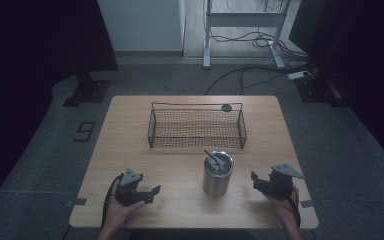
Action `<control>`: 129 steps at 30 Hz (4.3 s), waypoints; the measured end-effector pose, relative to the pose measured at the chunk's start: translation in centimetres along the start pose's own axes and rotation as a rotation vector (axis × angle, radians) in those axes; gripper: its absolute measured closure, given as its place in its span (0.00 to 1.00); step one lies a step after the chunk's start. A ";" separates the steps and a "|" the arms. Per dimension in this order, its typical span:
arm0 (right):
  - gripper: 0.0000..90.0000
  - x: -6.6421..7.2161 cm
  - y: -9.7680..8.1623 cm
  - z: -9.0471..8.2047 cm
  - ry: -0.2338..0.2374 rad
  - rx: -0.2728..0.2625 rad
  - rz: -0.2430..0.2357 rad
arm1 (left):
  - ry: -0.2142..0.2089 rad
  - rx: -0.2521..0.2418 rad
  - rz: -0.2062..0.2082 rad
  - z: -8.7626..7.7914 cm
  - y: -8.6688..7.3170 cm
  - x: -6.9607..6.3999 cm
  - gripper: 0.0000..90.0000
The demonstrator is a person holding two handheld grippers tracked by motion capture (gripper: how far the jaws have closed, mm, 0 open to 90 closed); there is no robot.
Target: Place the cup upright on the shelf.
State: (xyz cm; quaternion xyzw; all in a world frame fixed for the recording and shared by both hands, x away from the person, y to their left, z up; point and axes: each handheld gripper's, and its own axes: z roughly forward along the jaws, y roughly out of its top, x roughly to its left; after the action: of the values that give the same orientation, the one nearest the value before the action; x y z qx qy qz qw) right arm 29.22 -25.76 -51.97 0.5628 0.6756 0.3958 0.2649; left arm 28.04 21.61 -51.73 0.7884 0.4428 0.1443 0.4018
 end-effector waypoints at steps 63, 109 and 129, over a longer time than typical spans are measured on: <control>0.07 9.4 4.0 -6.8 0.291 -0.144 -0.147 | -0.015 -0.016 0.002 -0.5 0.2 -0.2 0.17; 0.03 14.0 4.4 0.6 0.208 -0.080 -0.248 | -0.036 -0.049 -0.024 -1.2 0.5 0.5 0.17; 0.03 13.2 4.7 0.5 0.190 -0.082 -0.234 | -0.034 -0.045 -0.025 -1.3 0.2 0.2 0.17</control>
State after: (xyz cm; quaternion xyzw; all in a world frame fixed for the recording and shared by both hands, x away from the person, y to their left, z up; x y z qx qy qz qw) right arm 29.15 -12.56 -47.18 0.4291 0.7419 0.4409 0.2668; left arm 27.54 22.39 -50.77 0.7760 0.4424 0.1360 0.4286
